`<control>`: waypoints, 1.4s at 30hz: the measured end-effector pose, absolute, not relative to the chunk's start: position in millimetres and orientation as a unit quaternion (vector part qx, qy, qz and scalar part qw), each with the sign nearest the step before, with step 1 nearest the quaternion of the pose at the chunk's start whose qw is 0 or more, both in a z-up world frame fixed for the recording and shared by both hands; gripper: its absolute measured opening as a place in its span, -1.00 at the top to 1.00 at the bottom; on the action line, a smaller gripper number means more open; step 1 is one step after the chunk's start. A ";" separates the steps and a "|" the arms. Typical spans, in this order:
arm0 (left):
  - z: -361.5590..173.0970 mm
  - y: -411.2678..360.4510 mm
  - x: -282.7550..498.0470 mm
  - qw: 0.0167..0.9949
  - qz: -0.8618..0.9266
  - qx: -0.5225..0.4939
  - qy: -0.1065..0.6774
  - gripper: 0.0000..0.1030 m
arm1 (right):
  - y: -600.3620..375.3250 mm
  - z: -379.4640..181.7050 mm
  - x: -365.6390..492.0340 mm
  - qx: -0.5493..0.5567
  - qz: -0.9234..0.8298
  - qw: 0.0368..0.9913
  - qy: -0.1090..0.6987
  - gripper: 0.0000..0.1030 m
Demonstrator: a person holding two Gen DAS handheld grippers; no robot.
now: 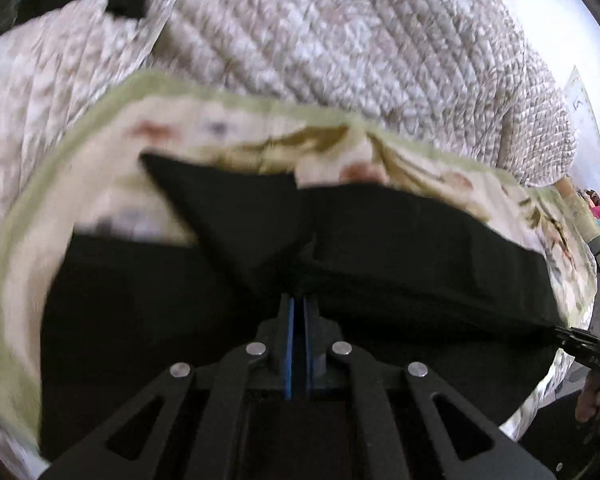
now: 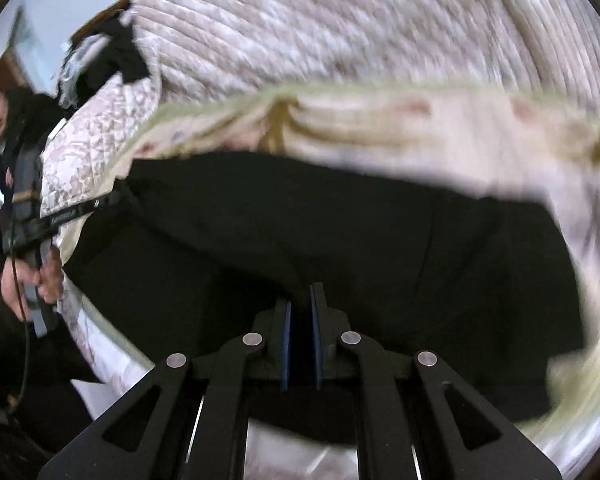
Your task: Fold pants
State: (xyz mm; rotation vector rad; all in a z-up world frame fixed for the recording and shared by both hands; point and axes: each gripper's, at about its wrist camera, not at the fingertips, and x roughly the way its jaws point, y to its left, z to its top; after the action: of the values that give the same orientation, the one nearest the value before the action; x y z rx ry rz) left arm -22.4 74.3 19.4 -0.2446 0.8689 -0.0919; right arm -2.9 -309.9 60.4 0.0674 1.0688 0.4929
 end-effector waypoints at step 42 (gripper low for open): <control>17.9 66.4 20.0 0.914 -0.009 -0.091 0.396 0.86 | -410.6 44.8 -31.5 0.324 0.011 0.847 0.422 -0.25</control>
State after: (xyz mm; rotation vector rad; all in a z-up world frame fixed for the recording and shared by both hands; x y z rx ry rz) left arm 20.0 66.4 17.9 -0.1870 0.8147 -0.0194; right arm -31.5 -410.6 44.8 0.6830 0.8903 0.0232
